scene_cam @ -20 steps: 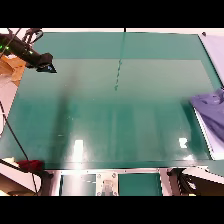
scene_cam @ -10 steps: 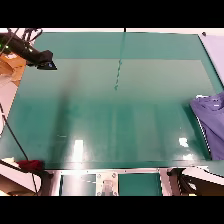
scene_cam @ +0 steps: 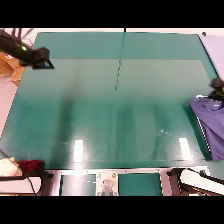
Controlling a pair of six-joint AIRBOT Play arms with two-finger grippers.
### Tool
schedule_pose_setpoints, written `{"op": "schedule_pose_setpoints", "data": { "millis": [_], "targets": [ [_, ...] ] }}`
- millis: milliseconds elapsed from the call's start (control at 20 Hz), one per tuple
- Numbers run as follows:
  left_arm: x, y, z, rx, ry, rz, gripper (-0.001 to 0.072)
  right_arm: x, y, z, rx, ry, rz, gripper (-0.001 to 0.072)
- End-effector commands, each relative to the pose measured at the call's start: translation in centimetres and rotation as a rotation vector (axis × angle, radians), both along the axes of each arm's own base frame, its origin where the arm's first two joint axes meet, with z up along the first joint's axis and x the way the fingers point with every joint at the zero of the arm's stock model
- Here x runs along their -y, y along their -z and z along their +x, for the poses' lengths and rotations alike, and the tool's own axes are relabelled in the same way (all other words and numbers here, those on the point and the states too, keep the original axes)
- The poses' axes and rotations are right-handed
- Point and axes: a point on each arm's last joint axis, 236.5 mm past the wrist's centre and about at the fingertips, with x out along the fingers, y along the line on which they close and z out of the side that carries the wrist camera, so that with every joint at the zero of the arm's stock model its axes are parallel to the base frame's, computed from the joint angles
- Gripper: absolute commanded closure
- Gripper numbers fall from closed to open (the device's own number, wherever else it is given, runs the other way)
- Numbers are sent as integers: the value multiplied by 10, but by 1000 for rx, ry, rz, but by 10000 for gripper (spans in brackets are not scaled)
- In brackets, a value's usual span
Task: Fold the shirts.
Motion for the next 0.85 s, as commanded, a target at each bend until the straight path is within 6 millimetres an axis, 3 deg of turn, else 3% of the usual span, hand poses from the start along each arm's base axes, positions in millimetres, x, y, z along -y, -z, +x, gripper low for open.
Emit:
{"op": "schedule_pose_setpoints", "data": {
  "millis": [0, 100, 150, 300, 400, 800],
  "targets": [
    [17, 35, -52, -32, -2, 56, 687, -115, 32, 7, 13, -304, 118, 691],
    [35, 61, -90, -73, 7, 49, 687, -169, 52, -13, 21, -423, 173, 691],
    [42, 73, -106, -97, 10, 47, 687, -186, 61, -26, 14, -474, 173, 691],
    [49, 99, -137, -126, -4, 52, 686, -218, 79, -47, 37, -569, 157, 691],
    [46, 108, -144, -149, -3, 64, 685, -225, 80, -44, 62, -587, 150, 690],
    [47, 108, -143, -148, -4, 62, 685, -227, 80, -45, 59, -588, 154, 690]
  ]
}}
